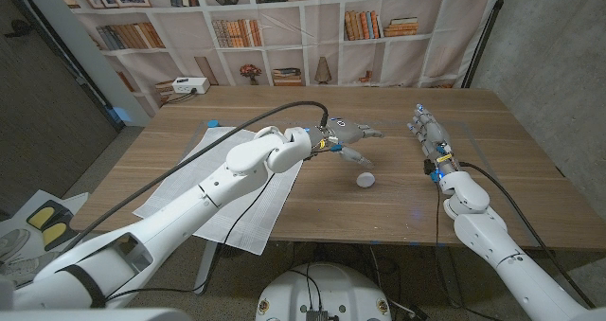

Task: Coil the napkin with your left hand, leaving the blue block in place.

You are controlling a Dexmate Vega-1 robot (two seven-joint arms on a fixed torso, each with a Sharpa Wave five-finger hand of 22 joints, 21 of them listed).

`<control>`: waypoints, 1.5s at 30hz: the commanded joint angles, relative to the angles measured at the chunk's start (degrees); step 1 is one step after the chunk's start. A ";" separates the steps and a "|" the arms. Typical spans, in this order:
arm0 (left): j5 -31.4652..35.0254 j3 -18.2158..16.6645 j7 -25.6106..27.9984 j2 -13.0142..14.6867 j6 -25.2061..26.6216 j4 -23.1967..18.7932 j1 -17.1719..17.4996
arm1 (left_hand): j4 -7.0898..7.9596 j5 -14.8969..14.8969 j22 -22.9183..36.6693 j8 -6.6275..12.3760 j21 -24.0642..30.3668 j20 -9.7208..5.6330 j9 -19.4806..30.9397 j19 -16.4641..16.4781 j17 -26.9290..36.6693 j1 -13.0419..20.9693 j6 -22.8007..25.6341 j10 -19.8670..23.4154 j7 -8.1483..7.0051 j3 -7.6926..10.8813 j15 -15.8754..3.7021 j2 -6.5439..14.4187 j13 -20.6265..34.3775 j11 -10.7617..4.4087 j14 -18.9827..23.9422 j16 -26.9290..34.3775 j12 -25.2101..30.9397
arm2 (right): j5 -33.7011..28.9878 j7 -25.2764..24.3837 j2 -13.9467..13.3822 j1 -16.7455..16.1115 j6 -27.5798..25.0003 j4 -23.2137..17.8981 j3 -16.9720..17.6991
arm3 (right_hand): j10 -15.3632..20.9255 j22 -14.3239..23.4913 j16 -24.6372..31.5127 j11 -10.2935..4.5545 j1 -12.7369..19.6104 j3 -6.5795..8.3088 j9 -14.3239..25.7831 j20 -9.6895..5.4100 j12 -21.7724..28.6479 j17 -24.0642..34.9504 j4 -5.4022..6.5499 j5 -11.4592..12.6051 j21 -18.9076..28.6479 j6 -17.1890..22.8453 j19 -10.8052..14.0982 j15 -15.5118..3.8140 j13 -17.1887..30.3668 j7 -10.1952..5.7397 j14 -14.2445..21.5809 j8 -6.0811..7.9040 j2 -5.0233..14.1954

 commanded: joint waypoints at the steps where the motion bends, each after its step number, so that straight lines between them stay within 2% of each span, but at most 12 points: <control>1: 9.52 4.29 -6.08 -2.47 8.55 -2.04 -0.05 | 0.24 0.31 0.02 0.65 1.00 -0.67 0.28 2.75 0.37 0.04 2.63 3.26 1.48 -0.44 -0.90 -0.75 0.69 0.17 3.41 0.64 1.62 | 0.32 0.47 -0.06 -0.06 -0.05 0.60 0.18 | 0.55 0.09 0.28 0.04 -0.43 0.07 0.08 0.40 0.38 0.33 0.27 0.27 -0.02 0.38 0.09 0.14 0.13 -0.13 0.32 0.25 0.00; 7: 11.62 5.96 -7.50 -2.66 8.62 -1.66 -0.77 | -1.19 0.46 -0.05 1.19 2.16 -2.44 0.31 6.06 0.55 3.89 5.74 6.10 2.43 0.45 -2.14 -0.97 1.23 -0.22 6.82 1.10 3.16 | 0.42 0.62 0.05 0.03 -0.09 0.90 0.17 | 0.60 0.09 0.33 0.06 -0.55 0.02 0.08 0.39 0.35 0.38 0.34 0.25 -0.03 0.49 0.08 0.13 0.14 -0.04 0.42 0.24 0.02; 10: 12.17 6.55 -8.54 -2.95 8.76 -1.36 -1.03 | -1.26 0.32 -0.05 1.44 2.93 -3.08 0.34 8.14 0.95 5.40 7.66 8.43 2.99 0.29 -2.90 -1.54 1.67 -0.54 9.20 1.71 4.52 | 0.48 0.66 0.05 -0.03 -0.06 0.94 0.24 | 1.05 0.10 0.36 0.16 -0.63 -0.02 0.08 0.41 0.47 0.42 0.39 0.24 -0.02 0.51 0.09 0.07 0.14 -0.04 0.52 0.19 0.04; 13: 13.47 7.37 -9.06 -3.18 8.95 -1.05 -1.26 | -1.02 0.35 -0.06 2.27 3.26 -3.46 0.40 9.08 1.20 5.70 10.98 10.01 2.91 -0.53 -3.34 -3.04 2.08 -0.93 10.54 1.87 5.57 | 0.50 0.62 0.04 -0.15 -0.03 0.90 0.32 | 1.36 0.10 0.41 0.31 -0.69 -0.06 0.08 0.41 0.55 0.44 0.41 0.23 -0.03 0.60 0.08 0.11 0.15 -0.01 0.65 0.20 0.03; 16: 13.82 7.77 -9.12 -3.52 9.07 -0.64 -1.26 | -1.19 0.60 -0.10 2.37 3.37 -3.58 0.39 9.52 1.27 6.01 11.99 11.16 2.93 -1.32 -4.20 -4.68 2.31 -1.41 11.66 2.03 6.23 | 0.49 0.57 0.05 -0.25 0.02 0.89 0.37 | 1.38 0.10 0.43 0.28 -0.75 -0.08 0.08 0.38 0.53 0.47 0.45 0.22 -0.03 0.63 0.07 0.10 0.16 0.01 0.68 0.18 0.03; 20: 13.62 7.92 -7.92 -3.95 9.39 0.00 -0.87 | -1.02 1.24 -0.18 2.75 3.93 -4.02 0.41 11.24 1.51 6.20 14.12 13.19 3.07 -2.55 -5.22 -6.06 2.69 -1.08 14.22 2.68 7.33 | 0.50 0.59 -0.02 -0.44 0.05 0.79 0.45 | 1.42 0.10 0.44 0.32 -0.84 -0.13 0.09 0.41 0.52 0.50 0.50 0.20 -0.03 0.69 0.08 0.09 0.17 0.03 0.71 0.17 0.02; 22: 13.48 8.00 -7.41 -4.19 9.53 0.43 -0.85 | -0.81 1.60 -0.22 3.04 4.24 -4.51 0.44 12.22 1.67 6.32 15.51 14.55 3.34 -3.00 -5.47 -6.00 2.90 -1.53 15.74 3.10 8.01 | 0.52 0.58 -0.06 -0.54 0.03 0.74 0.50 | 1.45 0.10 0.45 0.30 -0.92 -0.17 0.09 0.42 0.50 0.52 0.54 0.19 -0.02 0.71 0.10 0.10 0.17 0.03 0.74 0.16 0.00; 25: 14.11 8.47 -8.25 -4.69 10.20 0.82 -1.13 | -0.65 2.06 -0.28 3.66 4.54 -4.52 0.51 13.24 1.92 7.31 17.90 16.61 3.50 -3.01 -5.52 -5.14 3.26 -1.06 17.23 3.44 8.98 | 0.50 0.46 -0.13 -0.63 -0.10 0.65 0.54 | 1.54 0.10 0.47 0.51 -1.07 -0.24 0.09 0.42 0.50 0.56 0.62 0.17 -0.02 0.75 0.10 0.14 0.18 0.03 0.78 0.14 -0.02; 27: 15.31 8.98 -8.17 -4.89 10.87 0.93 -1.09 | -0.59 2.19 -0.30 4.26 4.50 -4.46 0.56 13.28 2.09 7.95 19.86 17.94 3.37 -2.92 -5.89 -4.70 3.53 -1.39 18.40 3.76 9.61 | 0.60 0.58 -0.10 -0.63 -0.06 0.74 0.56 | 1.61 0.11 0.48 0.46 -1.13 -0.27 0.09 0.40 0.51 0.58 0.65 0.16 -0.02 0.74 0.10 0.16 0.18 0.03 0.79 0.12 -0.03; 32: 19.24 10.65 -8.64 -5.87 12.93 1.57 -1.01 | -0.57 2.21 -0.32 4.30 4.16 -3.59 0.61 12.59 2.80 9.54 20.82 19.73 2.75 -2.54 -6.48 -3.41 4.10 -2.00 19.98 4.57 10.67 | 0.83 0.94 -0.08 -0.56 -0.16 1.14 0.54 | 1.86 0.11 0.53 0.72 -1.41 -0.41 0.09 0.44 0.51 0.66 0.80 0.12 -0.02 0.80 0.12 0.17 0.19 0.03 0.91 0.07 -0.06; 37: 19.85 11.42 -9.94 -6.93 13.60 2.63 -1.30 | -0.63 1.94 -0.31 4.18 5.24 -4.77 0.63 15.43 3.58 10.81 21.42 19.72 2.93 -2.61 -6.66 -2.92 4.64 -1.57 21.71 5.57 11.05 | 0.92 1.18 -0.10 -0.61 0.04 1.46 0.68 | 2.07 0.11 0.58 0.85 -1.66 -0.52 0.09 0.52 0.52 0.73 0.94 0.10 -0.02 0.97 0.12 0.22 0.20 0.11 1.02 0.08 -0.05; 45: 18.45 12.24 -9.81 -7.95 13.47 3.93 -1.67 | -0.31 1.61 -0.37 4.16 5.97 -6.02 0.65 17.47 3.77 10.91 22.24 20.51 3.27 -2.77 -6.51 -2.94 5.08 -1.13 23.04 5.84 11.59 | 1.48 1.57 -0.08 -0.98 0.42 2.10 1.21 | 2.32 0.11 0.61 1.07 -1.92 -0.65 0.09 0.57 0.55 0.79 1.07 0.07 -0.02 1.20 0.10 0.30 0.21 0.16 1.09 0.09 -0.09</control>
